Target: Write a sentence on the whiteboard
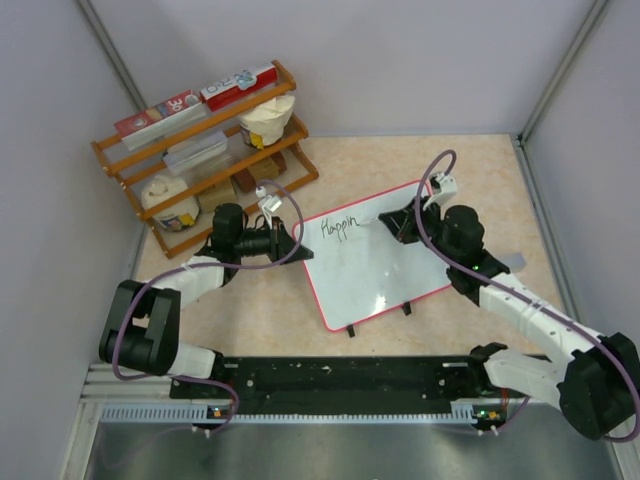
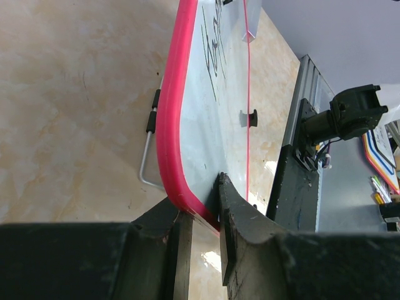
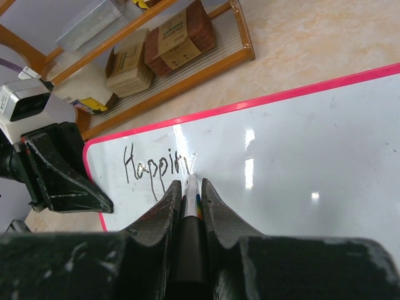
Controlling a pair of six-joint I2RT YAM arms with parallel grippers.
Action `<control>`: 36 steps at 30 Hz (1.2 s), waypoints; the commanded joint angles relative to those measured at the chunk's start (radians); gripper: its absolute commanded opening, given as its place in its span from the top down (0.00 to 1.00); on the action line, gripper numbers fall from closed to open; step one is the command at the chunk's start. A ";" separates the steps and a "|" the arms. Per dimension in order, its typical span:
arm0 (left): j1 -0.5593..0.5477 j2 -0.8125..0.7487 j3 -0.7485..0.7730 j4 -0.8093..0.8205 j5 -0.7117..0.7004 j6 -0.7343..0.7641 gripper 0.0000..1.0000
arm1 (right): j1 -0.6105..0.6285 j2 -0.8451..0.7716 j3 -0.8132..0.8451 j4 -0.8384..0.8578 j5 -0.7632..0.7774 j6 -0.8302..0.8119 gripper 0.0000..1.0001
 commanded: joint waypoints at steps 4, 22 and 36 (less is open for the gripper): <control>-0.025 -0.001 -0.005 -0.035 -0.056 0.140 1.00 | -0.012 -0.047 0.050 0.053 -0.016 0.012 1.00; -0.027 0.004 -0.003 -0.034 -0.054 0.140 1.00 | -0.032 0.055 0.074 0.063 -0.035 0.023 1.00; -0.028 0.008 -0.002 -0.032 -0.054 0.140 1.00 | -0.049 0.032 0.065 -0.016 0.047 -0.008 1.00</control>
